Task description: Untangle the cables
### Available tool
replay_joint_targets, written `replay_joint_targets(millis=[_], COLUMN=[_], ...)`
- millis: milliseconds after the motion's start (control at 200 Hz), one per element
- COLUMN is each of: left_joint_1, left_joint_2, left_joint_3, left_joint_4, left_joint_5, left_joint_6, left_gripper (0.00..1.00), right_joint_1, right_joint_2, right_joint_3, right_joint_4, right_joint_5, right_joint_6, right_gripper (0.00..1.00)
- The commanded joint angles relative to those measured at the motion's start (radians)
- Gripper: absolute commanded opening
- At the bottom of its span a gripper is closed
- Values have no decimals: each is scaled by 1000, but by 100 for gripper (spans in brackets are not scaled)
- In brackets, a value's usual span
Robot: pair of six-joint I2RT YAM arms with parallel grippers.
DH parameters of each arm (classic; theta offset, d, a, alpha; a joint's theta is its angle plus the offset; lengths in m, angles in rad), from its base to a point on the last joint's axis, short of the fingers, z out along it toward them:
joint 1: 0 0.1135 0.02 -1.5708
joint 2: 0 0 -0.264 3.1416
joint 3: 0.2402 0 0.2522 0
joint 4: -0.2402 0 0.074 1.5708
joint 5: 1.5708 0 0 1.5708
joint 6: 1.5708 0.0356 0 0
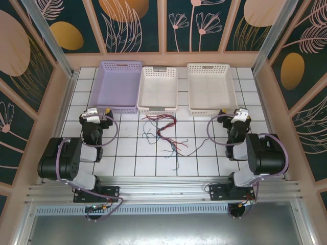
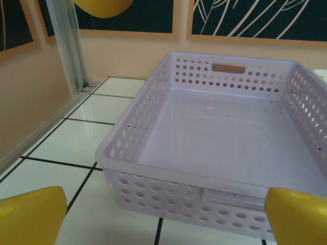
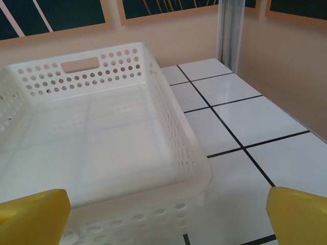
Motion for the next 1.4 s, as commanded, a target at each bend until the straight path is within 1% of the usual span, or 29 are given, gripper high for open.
replay_joint_targets(millis=[0, 1241, 1316, 1356, 1396], left_joint_1=[7, 7, 7, 7, 7], left_joint_2=[-13, -13, -12, -13, -12], left_joint_3=[9, 9, 9, 9, 9], left_joint_4=[9, 9, 9, 9, 9], left_joint_5=[17, 17, 17, 17, 17], left_joint_6=[11, 10, 11, 11, 11], left_gripper=[99, 99, 99, 99, 99], right_joint_1=[1, 1, 14, 19, 29], right_joint_2=[-2, -2, -23, -40, -61], right_joint_3=[4, 3, 4, -10, -17], right_joint_4=[36, 36, 17, 37, 31], right_joint_5=[-10, -10, 9, -19, -7], right_joint_6=[18, 18, 7, -11, -22], right_gripper=[99, 99, 99, 99, 99])
